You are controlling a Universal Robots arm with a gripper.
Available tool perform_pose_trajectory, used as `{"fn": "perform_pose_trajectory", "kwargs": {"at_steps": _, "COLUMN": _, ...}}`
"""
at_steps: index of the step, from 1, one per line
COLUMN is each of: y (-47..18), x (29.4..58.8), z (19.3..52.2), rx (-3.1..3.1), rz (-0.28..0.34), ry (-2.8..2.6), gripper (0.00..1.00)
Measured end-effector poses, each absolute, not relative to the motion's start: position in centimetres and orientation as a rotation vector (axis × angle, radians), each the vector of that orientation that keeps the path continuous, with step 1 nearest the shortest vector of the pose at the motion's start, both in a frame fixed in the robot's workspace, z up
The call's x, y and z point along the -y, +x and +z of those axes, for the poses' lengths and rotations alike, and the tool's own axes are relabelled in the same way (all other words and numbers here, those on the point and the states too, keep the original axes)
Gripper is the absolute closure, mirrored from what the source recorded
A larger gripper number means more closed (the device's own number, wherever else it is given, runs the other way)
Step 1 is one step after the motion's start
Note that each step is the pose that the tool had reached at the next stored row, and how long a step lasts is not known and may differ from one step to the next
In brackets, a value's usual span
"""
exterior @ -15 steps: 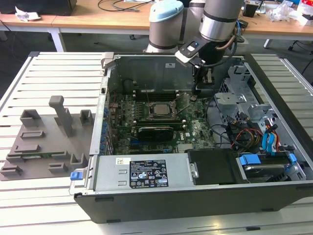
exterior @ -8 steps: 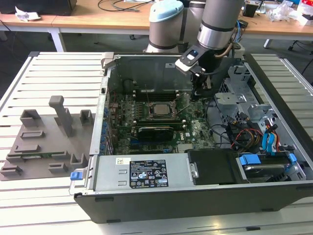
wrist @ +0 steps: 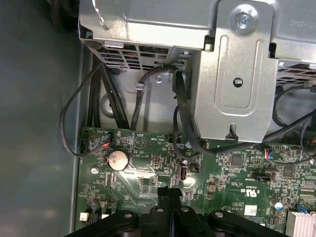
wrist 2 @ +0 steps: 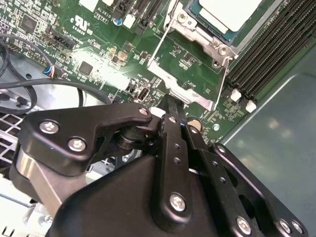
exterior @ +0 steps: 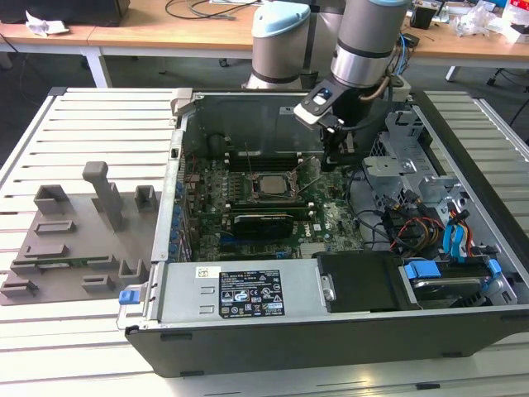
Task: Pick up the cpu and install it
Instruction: 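Close the cpu cover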
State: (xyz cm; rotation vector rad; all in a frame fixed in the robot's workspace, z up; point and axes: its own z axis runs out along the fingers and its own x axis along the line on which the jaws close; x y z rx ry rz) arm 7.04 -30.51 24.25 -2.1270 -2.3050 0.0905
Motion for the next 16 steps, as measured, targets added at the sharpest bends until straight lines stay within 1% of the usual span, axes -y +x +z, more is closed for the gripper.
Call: {"fn": "perform_pose_trajectory", "kwargs": {"at_steps": 16, "y": 5.1, "x": 30.5, "z": 24.3, "rx": 2.306, "rz": 0.092, "ry": -2.127, "gripper": 0.89}}
